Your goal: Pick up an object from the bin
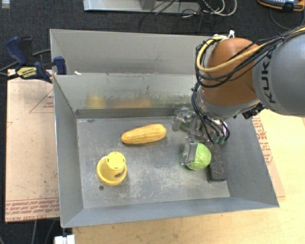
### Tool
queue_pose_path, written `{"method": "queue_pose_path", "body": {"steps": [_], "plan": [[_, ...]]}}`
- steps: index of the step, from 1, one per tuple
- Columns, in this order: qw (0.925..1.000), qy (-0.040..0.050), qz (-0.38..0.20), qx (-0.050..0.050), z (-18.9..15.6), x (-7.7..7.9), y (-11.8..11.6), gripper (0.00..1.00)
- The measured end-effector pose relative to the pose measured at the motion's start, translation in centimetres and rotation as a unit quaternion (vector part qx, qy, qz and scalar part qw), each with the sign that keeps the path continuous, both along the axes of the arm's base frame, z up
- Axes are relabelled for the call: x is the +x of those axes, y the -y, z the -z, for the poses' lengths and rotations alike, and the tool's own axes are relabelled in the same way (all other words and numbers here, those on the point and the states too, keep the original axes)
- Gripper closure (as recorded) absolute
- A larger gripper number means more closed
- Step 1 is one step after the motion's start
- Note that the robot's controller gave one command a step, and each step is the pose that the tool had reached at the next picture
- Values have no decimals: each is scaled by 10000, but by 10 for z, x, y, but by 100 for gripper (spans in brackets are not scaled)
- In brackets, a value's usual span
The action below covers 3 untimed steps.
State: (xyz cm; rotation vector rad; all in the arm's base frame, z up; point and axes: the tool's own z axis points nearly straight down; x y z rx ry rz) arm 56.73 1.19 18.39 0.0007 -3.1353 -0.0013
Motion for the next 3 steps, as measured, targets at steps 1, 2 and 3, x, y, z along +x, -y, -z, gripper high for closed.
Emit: {"method": "queue_pose_path", "body": {"steps": [1,2,3], "plan": [[10000,37,2,1,-5,1,0,0],[9987,76,-496,-5,17,20,-12,0],[9800,51,-1989,13,47,69,-36,0]]}}
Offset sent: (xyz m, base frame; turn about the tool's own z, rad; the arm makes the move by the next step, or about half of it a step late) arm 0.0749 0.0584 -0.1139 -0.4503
